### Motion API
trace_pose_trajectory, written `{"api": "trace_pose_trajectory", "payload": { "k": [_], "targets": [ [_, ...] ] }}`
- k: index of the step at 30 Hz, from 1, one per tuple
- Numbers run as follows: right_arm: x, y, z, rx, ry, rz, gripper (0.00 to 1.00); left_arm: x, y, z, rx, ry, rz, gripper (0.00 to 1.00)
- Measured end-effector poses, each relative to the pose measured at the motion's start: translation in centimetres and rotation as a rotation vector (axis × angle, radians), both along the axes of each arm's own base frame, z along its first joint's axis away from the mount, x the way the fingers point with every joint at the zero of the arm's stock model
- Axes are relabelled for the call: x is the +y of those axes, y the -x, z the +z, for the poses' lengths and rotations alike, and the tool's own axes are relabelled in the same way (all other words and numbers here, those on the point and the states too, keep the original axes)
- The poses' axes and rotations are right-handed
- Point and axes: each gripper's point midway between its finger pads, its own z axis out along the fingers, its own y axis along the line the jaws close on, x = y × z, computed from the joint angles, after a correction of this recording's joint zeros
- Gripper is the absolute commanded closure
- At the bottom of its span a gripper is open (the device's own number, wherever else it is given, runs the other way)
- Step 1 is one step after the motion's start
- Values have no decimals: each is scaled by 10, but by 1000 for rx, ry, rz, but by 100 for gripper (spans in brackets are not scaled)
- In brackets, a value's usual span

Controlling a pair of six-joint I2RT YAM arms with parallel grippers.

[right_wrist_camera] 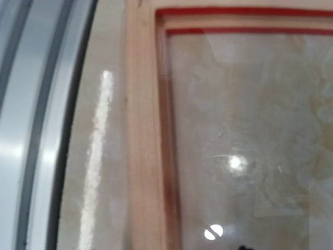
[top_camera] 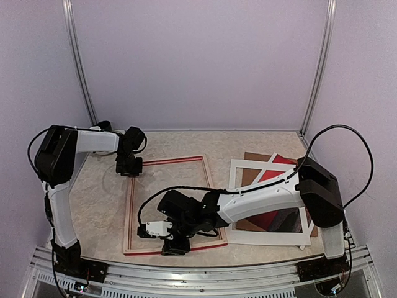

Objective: Put the photo into the frame
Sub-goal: Press the glass panel onto the frame body.

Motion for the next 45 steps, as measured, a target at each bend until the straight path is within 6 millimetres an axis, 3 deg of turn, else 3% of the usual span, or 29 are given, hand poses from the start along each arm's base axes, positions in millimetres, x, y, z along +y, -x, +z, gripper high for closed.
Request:
{"api": "trace_pose_trajectory", "payload": {
  "k": [9, 14, 17, 28, 34, 45],
  "targets": [
    [-1, -3, -15, -22, 32, 7, 73, -3, -24, 1, -21, 10, 2, 71],
    [0, -8, -15, -53, 36, -2, 91, -5, -29, 1, -21, 13, 0, 71],
    [0, -10, -15, -55, 39, -22, 96, -5, -29, 0, -21, 15, -1, 71],
    [1, -13, -15, -65, 44, -48, 99, -5, -22, -2, -58, 26, -9, 72],
    [3, -12, -15, -64, 40, -54, 99, -2, -15, 0, -63, 23, -7, 80],
    [3, -12, -15, -57, 38, -69, 100, 1, -13, 1, -66, 20, -1, 81]
  ]
}}
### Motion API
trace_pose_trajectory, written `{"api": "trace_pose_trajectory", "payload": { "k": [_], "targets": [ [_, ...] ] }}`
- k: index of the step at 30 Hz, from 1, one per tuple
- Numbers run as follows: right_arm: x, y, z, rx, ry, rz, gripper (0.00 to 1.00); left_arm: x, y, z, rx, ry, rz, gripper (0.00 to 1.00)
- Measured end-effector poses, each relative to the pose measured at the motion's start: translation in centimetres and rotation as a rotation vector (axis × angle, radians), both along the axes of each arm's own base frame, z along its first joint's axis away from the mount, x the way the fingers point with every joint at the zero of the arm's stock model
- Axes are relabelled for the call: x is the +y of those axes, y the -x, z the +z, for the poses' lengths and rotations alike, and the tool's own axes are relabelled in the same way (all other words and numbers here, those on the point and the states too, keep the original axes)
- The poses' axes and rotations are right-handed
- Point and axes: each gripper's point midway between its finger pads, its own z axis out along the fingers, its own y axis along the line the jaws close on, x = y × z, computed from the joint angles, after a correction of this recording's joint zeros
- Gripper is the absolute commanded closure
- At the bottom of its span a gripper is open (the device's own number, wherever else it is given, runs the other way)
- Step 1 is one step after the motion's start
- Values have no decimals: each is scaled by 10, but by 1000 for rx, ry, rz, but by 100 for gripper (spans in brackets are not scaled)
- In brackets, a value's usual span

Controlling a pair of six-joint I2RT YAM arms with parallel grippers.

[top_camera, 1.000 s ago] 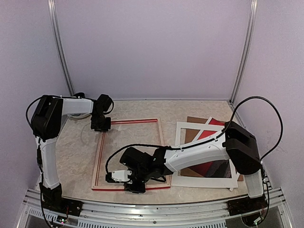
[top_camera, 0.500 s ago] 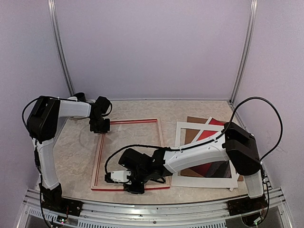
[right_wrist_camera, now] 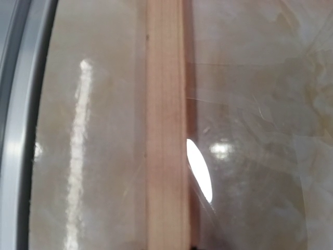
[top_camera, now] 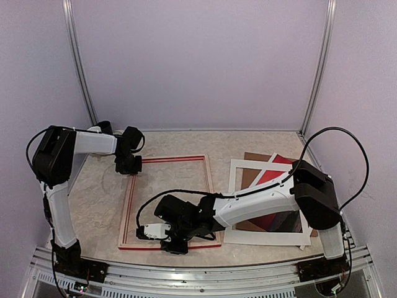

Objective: Put the photo into the frame
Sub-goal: Press the glass panel onto the frame body.

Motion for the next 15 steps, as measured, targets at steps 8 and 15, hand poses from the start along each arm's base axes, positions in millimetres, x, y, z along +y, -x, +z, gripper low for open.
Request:
{"api": "trace_pose_trajectory", "payload": {
  "k": [8, 15],
  "targets": [
    [0, 2, 0, 15, -3, 1, 100, 5, 8, -1, -20, -4, 1, 81],
    [1, 3, 0, 22, -4, 0, 100, 5, 12, -2, -13, -18, -4, 76]
  ]
}}
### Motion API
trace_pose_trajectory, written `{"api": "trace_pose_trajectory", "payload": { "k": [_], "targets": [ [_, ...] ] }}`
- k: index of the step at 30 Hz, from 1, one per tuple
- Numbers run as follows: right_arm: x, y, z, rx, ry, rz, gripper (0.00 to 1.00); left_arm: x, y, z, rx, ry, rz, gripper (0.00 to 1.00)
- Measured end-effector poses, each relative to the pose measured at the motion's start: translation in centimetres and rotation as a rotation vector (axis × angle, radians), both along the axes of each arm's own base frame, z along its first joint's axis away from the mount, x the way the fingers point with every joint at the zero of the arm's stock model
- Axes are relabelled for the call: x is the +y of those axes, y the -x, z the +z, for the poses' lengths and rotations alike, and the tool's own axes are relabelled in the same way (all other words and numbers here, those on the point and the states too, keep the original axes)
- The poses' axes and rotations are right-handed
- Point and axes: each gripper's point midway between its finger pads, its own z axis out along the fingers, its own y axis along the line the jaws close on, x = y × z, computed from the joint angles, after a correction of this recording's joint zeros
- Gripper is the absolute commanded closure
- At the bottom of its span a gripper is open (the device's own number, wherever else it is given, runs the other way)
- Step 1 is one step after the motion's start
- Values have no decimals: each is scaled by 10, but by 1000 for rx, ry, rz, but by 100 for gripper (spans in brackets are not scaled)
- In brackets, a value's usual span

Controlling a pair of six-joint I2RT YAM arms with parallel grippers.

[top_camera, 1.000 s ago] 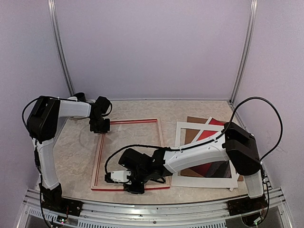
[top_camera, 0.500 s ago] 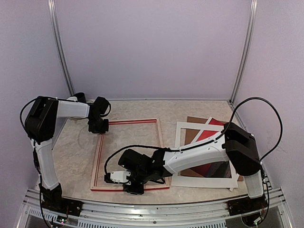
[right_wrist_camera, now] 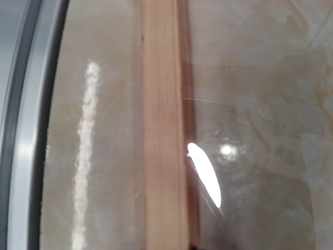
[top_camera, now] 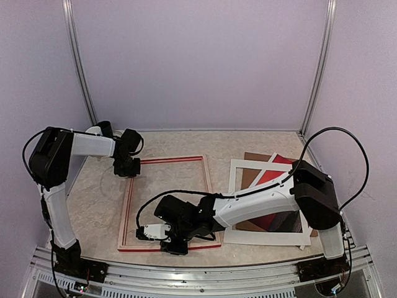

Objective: Put the photo into the frame
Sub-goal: Press the glass panel onto the frame body.

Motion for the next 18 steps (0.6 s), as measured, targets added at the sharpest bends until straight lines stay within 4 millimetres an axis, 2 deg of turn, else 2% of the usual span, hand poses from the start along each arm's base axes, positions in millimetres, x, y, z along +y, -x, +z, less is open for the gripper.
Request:
{"api": "trace_pose_trajectory", "payload": {
  "k": [18],
  "targets": [
    [1, -1, 0, 29, -15, -22, 100, -1, 11, 1, 14, -24, -1, 79]
  ]
}}
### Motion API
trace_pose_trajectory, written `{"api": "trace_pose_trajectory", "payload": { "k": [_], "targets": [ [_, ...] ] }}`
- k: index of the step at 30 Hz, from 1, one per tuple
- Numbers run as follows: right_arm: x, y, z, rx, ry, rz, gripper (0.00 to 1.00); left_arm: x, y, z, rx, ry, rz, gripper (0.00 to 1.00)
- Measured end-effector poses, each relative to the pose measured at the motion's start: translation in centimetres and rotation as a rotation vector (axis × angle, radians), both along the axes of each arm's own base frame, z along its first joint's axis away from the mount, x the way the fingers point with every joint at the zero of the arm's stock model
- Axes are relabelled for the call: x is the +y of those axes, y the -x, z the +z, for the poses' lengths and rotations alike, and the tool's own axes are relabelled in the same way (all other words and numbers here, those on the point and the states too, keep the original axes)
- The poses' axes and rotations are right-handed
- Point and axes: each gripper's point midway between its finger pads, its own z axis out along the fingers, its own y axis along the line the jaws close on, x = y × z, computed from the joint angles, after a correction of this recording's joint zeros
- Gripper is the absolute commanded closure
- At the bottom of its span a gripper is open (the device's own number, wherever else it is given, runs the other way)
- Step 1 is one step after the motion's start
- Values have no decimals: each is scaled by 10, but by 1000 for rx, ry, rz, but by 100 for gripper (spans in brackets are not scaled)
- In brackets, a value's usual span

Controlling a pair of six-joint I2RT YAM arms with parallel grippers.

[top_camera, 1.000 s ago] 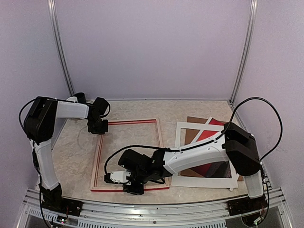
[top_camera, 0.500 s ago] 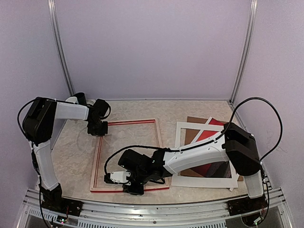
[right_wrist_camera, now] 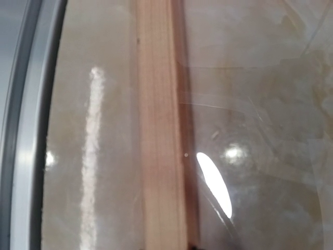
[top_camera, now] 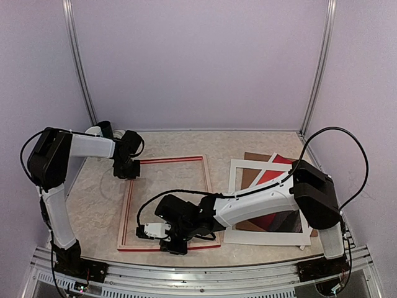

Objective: Put the photo into the frame
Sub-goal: Press the glass panel onto the frame body.

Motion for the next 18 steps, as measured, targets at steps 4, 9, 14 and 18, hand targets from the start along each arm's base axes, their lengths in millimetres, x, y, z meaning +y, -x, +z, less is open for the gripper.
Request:
{"api": "trace_pose_trajectory", "payload": {
  "k": [4, 9, 14, 18],
  "targets": [
    [0, -1, 0, 1, -2, -8, 100, -1, 10, 0, 34, 24, -2, 78],
    [0, -4, 0, -1, -1, -21, 100, -2, 17, -1, 57, 51, -3, 79],
    [-1, -7, 1, 2, -1, -32, 100, -3, 18, -1, 62, 68, -1, 79],
    [-1, -12, 1, 2, -2, -41, 100, -3, 18, -1, 63, 72, -2, 80]
  ]
}}
